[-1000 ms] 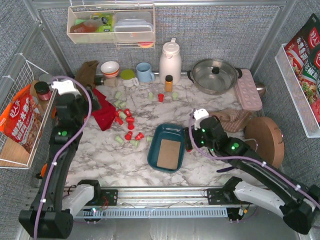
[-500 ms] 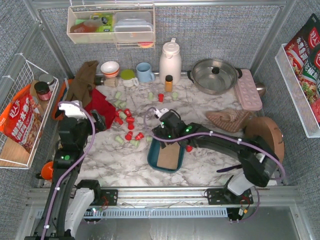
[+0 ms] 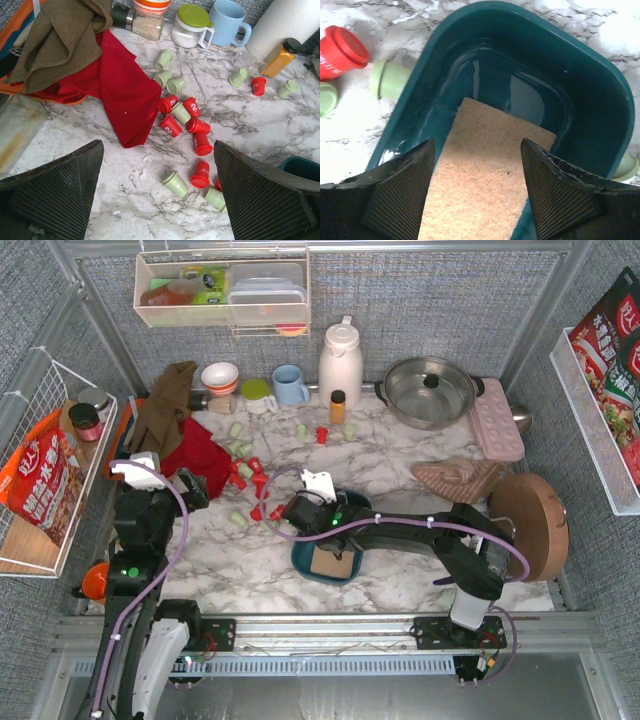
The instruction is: Mix the coffee capsules in the storage basket
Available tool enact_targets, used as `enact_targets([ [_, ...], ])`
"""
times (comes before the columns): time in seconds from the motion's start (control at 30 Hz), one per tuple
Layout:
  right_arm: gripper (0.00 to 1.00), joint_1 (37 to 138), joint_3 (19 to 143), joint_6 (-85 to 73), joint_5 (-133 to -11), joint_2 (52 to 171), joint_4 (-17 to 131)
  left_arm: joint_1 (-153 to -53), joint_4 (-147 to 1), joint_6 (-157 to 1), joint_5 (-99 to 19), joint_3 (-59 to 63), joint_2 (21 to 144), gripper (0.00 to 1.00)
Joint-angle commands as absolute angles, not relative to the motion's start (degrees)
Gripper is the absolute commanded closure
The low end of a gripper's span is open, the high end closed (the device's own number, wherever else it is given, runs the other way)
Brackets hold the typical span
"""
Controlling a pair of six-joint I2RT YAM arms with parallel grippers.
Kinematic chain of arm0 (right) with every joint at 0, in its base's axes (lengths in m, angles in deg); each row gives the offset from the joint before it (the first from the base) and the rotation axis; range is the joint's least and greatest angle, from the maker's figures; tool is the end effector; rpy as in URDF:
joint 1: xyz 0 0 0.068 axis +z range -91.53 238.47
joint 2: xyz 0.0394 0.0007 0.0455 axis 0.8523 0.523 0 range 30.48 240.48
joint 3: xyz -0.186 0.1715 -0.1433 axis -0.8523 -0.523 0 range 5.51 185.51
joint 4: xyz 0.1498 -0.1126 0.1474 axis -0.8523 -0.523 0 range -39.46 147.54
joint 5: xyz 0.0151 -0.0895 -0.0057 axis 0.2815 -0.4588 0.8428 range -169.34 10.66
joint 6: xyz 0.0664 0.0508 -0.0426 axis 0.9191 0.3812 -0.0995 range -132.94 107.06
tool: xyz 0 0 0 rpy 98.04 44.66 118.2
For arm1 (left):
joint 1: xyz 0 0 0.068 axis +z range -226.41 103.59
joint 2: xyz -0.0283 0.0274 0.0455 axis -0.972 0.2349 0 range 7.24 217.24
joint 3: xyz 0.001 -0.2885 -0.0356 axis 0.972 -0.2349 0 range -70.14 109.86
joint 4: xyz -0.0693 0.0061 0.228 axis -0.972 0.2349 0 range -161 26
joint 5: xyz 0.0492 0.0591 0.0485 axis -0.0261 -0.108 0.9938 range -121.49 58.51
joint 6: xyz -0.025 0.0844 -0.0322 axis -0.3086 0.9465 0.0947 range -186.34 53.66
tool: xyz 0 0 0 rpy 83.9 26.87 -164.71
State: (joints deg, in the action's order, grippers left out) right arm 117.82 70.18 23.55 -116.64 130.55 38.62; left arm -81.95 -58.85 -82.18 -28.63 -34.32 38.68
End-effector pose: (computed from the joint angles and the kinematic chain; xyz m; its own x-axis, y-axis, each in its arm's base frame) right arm 0.2308 0.2888 0.1982 -0.6328 -0.1398 -0.7616 -0.1592 0.9860 -0.0487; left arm 0.1507 -0.0104 0.3160 -0.1423 -0.2601 -0.9550 0.0086 0.9645 -0.2640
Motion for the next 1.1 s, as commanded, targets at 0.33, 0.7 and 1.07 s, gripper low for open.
enact_targets([
  [0.33, 0.31, 117.61, 64.84, 30.61, -111.7, 132.34, 44.62, -82.03, -60.71, -81.81, -28.5, -34.7, 37.83, 0.01],
  [0.7, 0.38, 116.02, 59.96, 33.29, -108.78, 133.62, 43.89, -82.02, -60.77, -81.66, -28.34, -34.72, 38.0, 0.01],
  [1.07, 1.0, 115.36, 58.41, 32.76, -109.49, 132.64, 42.05, -82.01, -60.9, -81.63, -27.98, -34.89, 38.11, 0.01],
])
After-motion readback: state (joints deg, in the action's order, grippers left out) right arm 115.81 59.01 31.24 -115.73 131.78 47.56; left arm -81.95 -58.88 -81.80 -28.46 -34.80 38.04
